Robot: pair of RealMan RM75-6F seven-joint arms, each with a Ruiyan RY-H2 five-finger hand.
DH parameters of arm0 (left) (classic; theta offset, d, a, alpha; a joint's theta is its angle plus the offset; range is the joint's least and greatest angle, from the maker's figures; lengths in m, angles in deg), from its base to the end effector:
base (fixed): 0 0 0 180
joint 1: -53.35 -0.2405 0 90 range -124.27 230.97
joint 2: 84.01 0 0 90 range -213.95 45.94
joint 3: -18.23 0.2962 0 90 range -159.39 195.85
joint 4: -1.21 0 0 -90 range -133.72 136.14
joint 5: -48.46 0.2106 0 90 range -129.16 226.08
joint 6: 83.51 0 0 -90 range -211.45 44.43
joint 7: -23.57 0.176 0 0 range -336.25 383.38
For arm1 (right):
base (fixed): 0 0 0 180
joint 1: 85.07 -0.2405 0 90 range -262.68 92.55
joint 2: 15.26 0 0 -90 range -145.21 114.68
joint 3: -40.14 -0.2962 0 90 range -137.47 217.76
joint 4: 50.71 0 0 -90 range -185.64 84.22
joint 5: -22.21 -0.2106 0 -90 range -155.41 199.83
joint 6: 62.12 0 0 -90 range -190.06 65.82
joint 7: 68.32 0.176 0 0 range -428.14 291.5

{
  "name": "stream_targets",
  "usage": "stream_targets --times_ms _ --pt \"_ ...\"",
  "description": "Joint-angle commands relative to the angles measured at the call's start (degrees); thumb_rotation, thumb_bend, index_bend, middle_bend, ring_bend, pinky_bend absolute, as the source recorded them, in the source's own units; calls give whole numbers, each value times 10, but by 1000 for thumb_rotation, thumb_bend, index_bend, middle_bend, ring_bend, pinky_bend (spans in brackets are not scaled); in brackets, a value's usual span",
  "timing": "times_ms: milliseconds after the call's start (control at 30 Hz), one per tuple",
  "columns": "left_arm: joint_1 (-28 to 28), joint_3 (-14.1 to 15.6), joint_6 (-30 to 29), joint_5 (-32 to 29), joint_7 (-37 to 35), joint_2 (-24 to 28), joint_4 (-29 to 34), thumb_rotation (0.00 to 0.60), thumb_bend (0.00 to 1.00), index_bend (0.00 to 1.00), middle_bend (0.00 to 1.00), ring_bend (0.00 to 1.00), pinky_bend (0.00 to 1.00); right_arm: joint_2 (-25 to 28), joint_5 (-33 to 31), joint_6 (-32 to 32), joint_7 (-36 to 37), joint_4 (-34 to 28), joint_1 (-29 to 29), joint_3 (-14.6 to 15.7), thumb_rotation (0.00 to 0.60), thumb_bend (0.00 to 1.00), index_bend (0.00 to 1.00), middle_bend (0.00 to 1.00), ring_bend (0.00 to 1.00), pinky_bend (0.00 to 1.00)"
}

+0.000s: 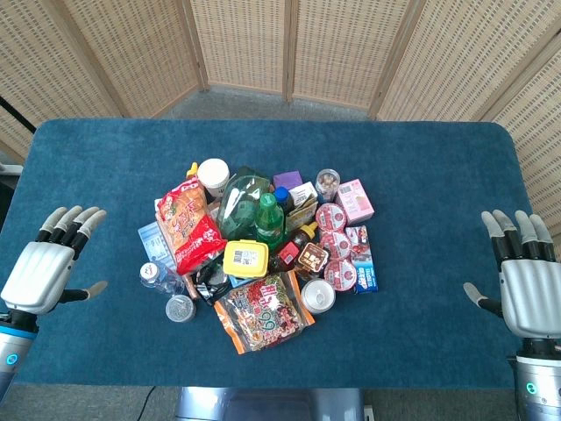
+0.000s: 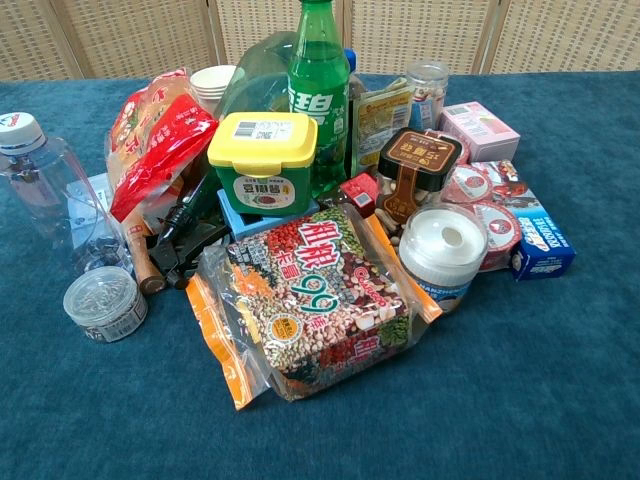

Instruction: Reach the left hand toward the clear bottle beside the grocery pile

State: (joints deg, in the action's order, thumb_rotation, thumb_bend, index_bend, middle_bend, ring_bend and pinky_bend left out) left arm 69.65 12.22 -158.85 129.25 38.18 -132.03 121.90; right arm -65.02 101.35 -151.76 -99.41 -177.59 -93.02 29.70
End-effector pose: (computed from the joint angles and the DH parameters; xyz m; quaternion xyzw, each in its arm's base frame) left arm -0.2190 0.2637 0.2078 -0.6667 -0.3559 -0.3909 0.5254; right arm -0.2187 -0.2368 0.2487 0.5864 -0.2917 0.3802 0.6530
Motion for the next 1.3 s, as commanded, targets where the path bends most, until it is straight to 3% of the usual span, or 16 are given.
stream_targets --times_ms 33,533,900,1300 --pt "-1 1 -2 3 2 0 3 600 0 0 0 0 0 2 0 -1 4 1 1 1 589 0 0 0 0 0" --pt "-3 18 6 30 -25 -19 -10 600 0 0 0 0 0 9 -6 0 21 1 0 -2 590 0 0 0 0 0" --pt "-14 46 -35 142 -138 -99 -131 600 0 0 0 0 0 7 -7 0 17 -1 -1 0 588 0 0 0 0 0" --pt "-21 65 -50 161 -207 -149 -226 600 0 0 0 0 0 3 -10 0 9 -3 -3 2 589 0 0 0 0 0"
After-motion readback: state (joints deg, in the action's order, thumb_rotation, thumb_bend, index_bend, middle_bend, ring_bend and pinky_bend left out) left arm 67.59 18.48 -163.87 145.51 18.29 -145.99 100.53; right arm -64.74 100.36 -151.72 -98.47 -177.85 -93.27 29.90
